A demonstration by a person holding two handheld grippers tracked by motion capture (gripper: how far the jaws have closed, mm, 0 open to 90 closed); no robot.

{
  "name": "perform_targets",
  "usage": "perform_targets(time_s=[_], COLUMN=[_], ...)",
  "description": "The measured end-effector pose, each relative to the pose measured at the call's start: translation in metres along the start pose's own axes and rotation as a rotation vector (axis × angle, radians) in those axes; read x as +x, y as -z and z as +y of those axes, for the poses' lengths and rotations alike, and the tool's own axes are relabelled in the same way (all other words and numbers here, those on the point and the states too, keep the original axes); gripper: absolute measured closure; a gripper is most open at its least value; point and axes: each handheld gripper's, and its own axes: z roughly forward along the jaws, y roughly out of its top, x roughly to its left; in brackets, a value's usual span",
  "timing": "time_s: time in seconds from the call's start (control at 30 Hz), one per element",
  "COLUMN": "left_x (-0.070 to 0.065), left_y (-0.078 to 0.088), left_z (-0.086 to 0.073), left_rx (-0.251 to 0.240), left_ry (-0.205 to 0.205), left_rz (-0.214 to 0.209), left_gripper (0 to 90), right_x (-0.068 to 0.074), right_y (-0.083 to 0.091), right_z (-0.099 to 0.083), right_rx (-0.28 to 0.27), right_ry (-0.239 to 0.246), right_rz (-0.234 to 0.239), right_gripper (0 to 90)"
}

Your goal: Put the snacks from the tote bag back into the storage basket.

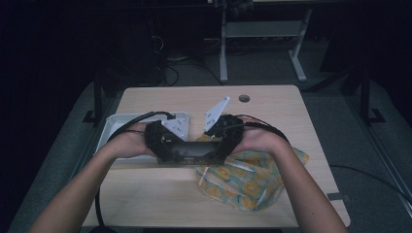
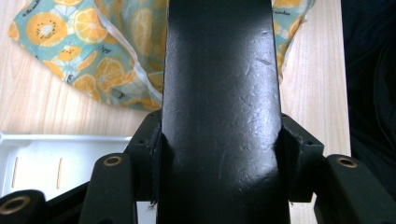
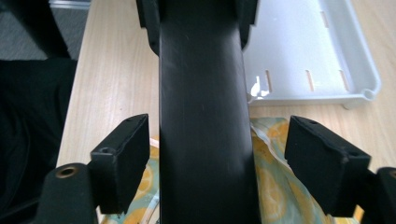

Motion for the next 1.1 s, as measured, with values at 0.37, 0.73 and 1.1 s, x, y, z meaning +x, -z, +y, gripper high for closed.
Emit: perform_targets(time_s=[0.37,0.73,1.1], left_x=[0.000,0.015,0.034], left_y=[0.010,0.026,0.032], left_z=[-0.024,-0.053,-0.092], left_rx=[-0.007,-0.013,-0.003], left_ry=[0.024,0.057,0.081], left_rz=[0.023,0.050,0.067], left_gripper=[43.0,43.0,43.0], right_x=[0.010,0.035,0.064], right_y=[0.019,0.029,0.030], right_z=[-0.034,-0.082,-0.140], right_rx=[-0.055,-0.125,-0.173], right_ry=[-0.091,-0.218,-0.381], right_rz=[-0.065,-0.176,-0.286], right_gripper=[17.7,17.5,16.8])
